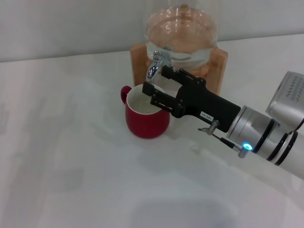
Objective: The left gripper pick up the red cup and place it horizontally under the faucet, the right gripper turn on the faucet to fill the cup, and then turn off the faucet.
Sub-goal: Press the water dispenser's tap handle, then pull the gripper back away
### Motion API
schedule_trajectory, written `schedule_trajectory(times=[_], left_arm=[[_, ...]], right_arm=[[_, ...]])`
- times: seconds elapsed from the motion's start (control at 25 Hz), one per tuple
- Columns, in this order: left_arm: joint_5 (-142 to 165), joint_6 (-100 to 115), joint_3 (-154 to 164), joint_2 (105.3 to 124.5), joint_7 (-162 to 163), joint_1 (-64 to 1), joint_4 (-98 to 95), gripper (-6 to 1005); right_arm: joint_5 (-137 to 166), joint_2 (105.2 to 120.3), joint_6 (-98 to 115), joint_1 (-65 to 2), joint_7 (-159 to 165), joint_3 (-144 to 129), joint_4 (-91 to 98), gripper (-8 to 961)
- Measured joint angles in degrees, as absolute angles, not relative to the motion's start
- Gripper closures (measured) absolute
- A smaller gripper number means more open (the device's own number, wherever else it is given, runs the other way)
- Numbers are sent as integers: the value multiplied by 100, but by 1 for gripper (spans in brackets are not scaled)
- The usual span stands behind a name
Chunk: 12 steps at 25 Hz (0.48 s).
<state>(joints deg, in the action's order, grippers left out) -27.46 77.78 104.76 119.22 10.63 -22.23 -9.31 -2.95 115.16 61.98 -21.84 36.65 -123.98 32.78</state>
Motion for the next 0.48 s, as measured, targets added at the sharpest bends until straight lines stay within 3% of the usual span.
schedule_trajectory(times=[0.48], left_arm=[[-2733,7778,10476,11927,1063,-2230,-932,314]], right_arm=[[-290,11513,6204,-2162,3665,-12363,3278,170]])
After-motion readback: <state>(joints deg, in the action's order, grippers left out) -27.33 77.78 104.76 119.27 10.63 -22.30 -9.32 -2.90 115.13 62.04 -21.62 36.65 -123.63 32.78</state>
